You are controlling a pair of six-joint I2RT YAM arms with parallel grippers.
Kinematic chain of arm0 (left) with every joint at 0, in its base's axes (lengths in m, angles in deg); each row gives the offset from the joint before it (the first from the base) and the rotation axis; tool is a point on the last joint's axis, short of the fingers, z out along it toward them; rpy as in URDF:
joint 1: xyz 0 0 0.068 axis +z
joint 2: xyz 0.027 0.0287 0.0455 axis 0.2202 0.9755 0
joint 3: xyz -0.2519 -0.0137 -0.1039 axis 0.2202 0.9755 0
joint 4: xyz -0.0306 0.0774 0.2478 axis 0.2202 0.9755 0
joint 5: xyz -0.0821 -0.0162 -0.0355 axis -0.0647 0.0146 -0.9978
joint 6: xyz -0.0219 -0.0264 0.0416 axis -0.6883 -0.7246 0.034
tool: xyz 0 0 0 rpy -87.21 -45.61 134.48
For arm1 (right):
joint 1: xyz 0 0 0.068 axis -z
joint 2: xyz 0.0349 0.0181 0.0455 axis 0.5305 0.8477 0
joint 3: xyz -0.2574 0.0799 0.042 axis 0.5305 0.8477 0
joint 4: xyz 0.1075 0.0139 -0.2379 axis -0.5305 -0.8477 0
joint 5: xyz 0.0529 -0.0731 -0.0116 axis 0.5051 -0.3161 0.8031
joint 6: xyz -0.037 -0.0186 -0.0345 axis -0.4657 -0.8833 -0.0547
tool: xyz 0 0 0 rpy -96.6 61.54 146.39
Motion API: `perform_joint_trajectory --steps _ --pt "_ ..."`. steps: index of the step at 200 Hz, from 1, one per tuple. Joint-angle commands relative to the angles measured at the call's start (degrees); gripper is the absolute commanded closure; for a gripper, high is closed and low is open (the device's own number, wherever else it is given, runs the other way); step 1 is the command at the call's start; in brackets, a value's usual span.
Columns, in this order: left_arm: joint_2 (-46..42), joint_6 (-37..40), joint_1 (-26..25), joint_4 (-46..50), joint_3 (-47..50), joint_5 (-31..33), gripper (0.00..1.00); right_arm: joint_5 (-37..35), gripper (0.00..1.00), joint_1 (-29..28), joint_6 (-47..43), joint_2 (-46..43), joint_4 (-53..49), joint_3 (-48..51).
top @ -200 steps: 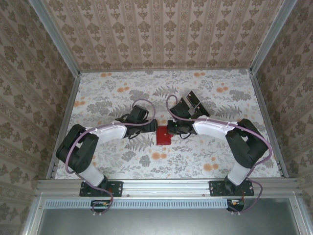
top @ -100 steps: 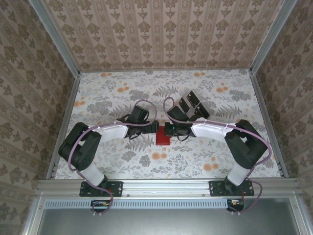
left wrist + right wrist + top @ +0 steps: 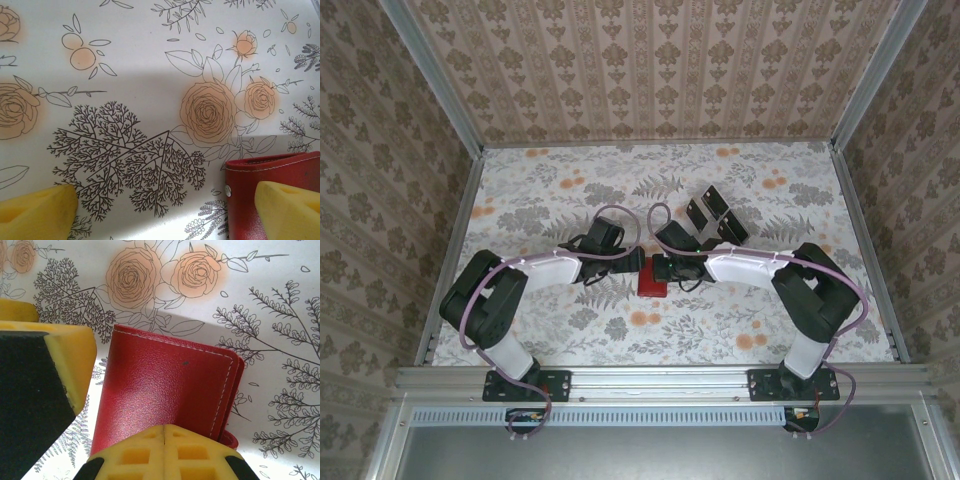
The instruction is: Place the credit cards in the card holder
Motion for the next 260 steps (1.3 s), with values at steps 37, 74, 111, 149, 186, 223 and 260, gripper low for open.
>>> perform_joint_trajectory --steps 37,74,111,149,186,223,260 --pt "2.1 -0.3 -0.2 -1.0 1.1 -1.1 0.07 -1.2 1.00 -0.6 0.0 1.8 0.4 -2.6" --pt "2.4 -0.4 -0.3 -1.2 1.2 -1.2 0.08 -1.0 1.00 -1.1 0.1 2.6 0.2 -2.6" --pt "2.4 -0.4 -0.2 -1.3 1.4 -1.2 0.08 -0.9 1.00 -1.5 0.4 3.2 0.4 -1.7" --pt "2.9 -0.6 -0.2 -1.6 1.4 -1.4 0.08 -1.0 1.00 -2.0 0.4 3.6 0.3 -2.3" --pt "3.2 -0.7 -0.3 -1.9 1.6 -1.5 0.08 -2.4 1.00 -2.0 -0.1 2.3 -0.3 -3.4" --pt "3.4 -0.9 -0.3 -2.3 1.8 -1.6 0.09 -2.1 1.00 -2.1 -0.6 2.9 -1.0 -4.7" --pt "3.6 -1.0 -0.3 -2.6 1.9 -1.7 0.09 -1.6 1.00 -2.4 -0.4 4.0 -0.7 -4.5"
